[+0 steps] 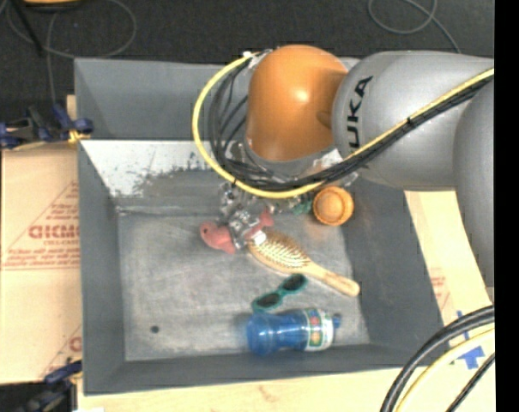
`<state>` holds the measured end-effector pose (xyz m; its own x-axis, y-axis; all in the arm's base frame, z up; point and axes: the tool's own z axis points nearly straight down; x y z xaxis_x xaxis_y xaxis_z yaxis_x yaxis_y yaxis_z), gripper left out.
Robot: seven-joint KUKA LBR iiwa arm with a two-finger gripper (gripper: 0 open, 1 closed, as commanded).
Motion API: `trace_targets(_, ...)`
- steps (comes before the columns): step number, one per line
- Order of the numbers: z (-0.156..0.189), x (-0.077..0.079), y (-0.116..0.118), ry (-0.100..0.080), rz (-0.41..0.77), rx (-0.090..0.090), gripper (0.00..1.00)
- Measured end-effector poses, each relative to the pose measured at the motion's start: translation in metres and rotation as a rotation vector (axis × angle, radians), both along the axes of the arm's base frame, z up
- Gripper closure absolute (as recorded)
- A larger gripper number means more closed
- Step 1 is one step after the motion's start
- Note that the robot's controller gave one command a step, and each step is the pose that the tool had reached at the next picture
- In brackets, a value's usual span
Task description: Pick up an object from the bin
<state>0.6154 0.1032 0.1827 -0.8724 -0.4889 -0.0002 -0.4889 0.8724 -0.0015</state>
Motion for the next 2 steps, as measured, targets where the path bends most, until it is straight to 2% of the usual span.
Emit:
trace_targets(1,-0.023,-0.008,0.017,-0.015,-0.11,0.007,1.0)
trace_targets(2,0.099,-0.054,-0.051,-0.005,0.163,0.001,1.0)
